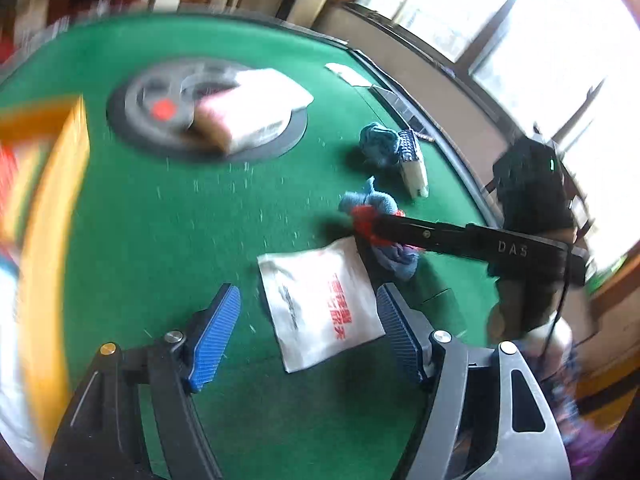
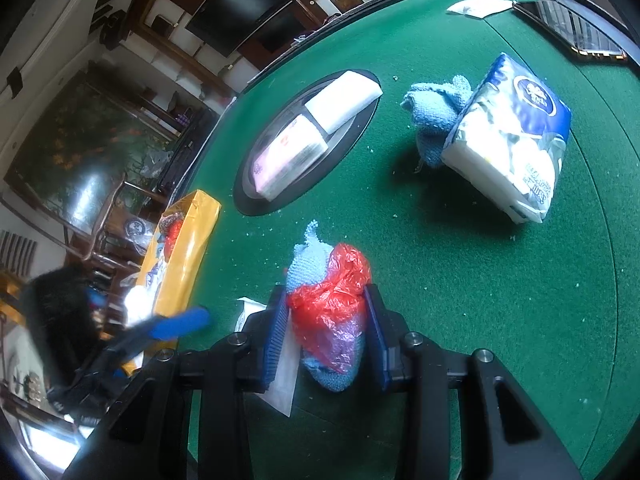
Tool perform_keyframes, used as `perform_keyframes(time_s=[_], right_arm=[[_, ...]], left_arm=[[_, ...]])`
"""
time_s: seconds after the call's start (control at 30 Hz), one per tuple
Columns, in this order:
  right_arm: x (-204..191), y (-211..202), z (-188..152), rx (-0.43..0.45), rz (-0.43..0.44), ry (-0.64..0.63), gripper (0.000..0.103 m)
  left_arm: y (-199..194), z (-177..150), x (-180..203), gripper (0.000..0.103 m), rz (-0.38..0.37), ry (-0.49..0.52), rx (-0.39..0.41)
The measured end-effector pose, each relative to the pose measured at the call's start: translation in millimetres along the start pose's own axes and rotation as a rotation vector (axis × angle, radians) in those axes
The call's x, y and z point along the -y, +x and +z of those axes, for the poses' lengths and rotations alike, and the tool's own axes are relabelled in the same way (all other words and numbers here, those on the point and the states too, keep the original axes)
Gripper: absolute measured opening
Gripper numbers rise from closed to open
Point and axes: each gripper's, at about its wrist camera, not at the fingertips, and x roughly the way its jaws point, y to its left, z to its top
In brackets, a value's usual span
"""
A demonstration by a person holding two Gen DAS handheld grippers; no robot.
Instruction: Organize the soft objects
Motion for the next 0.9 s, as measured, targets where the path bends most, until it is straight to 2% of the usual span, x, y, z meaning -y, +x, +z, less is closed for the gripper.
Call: perform_keyframes(time_s=[0.17,0.2,0.33,0.4,0.47,0.53,0.6,0.7,0.73,0.77,0.8,0.87,0.9], right_arm=[[9,2,0,-0.01,0.073,0.058,0.034],[11,2,0,-0.009,0.081,0.068,0.034],[21,3,0,-0.006,0.142,0.135,0.033],[23,3,0,-0.003,0.139,0.144,0.031],[23,4,0,0.0,0.14,0.147,0.029],[25,4,-1,0.006,0.134,0.158,0.026],[24,2,-1,0.018,0.112,0.151,0.026],[9,-12,-3,0.081,-0.047,0.061,0.026],[3,-17,-4,0.106,-0.098,0.033,0.026],[-2,-21,-5,0.132,-0.165,-0.001,0.031],[-4,-22,-5,0.139,-0.197,-0.013,0.035],[1,-23,-3,0.131,-0.193,0.011,0.053],[6,-24,-2,0.128,-0.174,0.035,0.053]], left_arm=[[13,-3,-7,0.076,-0.191,-0.158,-0.004],[17,-3,-8,0.079,-0.253,-0.208,-0.007],[29,-1,-3,0.08,-0.444,-0.301,-0.021],[39,0,3,0.081,-0.543,-0.351,-0.031],[45,1,7,0.081,-0.571,-0.373,-0.033],[47,6,12,0.081,-0.545,-0.363,-0.039],[39,12,17,0.081,-0.476,-0.306,-0.03],[24,22,22,0.081,-0.263,-0.17,0.002],[19,26,23,0.081,-0.17,-0.119,0.021],[17,29,24,0.081,-0.133,-0.093,0.031],[18,32,24,0.081,-0.112,-0.073,0.033],[31,39,24,0.081,-0.093,-0.051,0.012],[38,41,23,0.08,-0.096,-0.055,-0.003]])
